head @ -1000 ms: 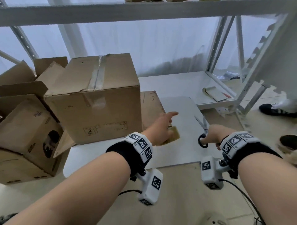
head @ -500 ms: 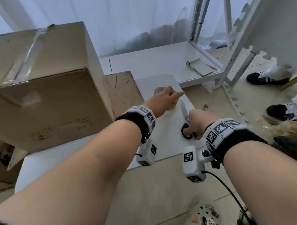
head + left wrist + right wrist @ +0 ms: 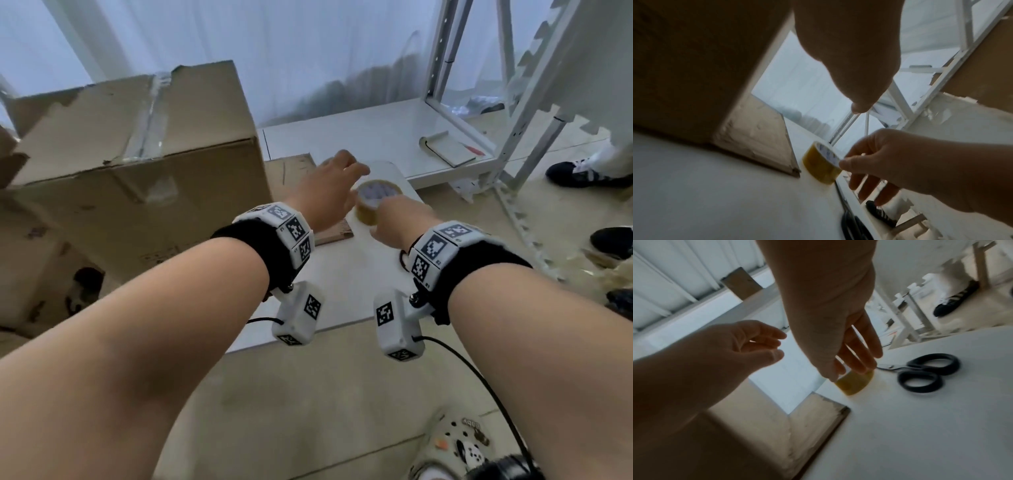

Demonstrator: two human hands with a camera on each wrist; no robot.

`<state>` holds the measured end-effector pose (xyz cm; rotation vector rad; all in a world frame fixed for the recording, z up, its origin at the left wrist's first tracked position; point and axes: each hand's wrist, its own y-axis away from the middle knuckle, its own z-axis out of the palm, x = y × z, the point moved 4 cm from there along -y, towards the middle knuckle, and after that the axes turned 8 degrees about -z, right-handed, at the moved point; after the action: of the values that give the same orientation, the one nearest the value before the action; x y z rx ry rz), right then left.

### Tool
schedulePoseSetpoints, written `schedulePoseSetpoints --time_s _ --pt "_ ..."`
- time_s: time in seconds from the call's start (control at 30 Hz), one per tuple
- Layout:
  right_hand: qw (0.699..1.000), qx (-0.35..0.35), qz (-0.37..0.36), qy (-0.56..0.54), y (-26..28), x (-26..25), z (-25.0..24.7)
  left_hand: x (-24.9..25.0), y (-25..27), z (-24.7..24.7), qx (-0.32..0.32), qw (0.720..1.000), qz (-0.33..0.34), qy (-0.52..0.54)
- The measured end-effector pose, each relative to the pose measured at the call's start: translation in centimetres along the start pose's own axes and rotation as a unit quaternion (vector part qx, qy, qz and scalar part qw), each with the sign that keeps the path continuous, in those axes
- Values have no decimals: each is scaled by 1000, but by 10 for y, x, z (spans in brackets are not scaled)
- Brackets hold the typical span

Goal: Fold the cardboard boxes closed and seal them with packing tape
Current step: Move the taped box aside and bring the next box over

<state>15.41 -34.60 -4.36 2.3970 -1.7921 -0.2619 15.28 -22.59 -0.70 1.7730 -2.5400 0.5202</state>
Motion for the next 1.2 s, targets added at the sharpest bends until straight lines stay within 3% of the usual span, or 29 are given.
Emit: schedulePoseSetpoints --time_s 0.2,0.27,0.33,0.43,0.5,0.57,0.67,0.83,0.9,1.03,1.2 --pt "971 202 -128 -14 29 -91 -56 -46 76 -99 133 989 28 -62" --pt "941 283 -187 -9 43 -124 -70 -71 105 -124 181 979 -10 -90" --pt "909 329 -255 -29 52 -160 -79 -104 130 -146 197 968 -102 -117" --pt "894 310 -321 -23 43 -212 -90 -166 160 -167 123 940 -280 -151" --pt "896 273 -349 19 29 -237 -101 -193 169 -167 57 934 -318 -149" --pt "902 234 -355 69 6 -252 -109 -203 172 -162 52 950 -286 -109" --pt "912 193 -357 60 -20 -262 -104 -207 172 -157 102 964 -241 -50" --pt "858 352 -351 130 -16 -261 -68 -214 175 -153 129 953 -256 -99" --pt "844 374 -353 152 -21 -259 -61 -216 175 -151 123 953 -256 -105" --pt "843 379 -349 158 -19 -257 -46 -217 176 -150 124 955 -253 -95" --pt "861 330 -362 135 -14 -261 -81 -215 177 -151 121 957 -256 -68"
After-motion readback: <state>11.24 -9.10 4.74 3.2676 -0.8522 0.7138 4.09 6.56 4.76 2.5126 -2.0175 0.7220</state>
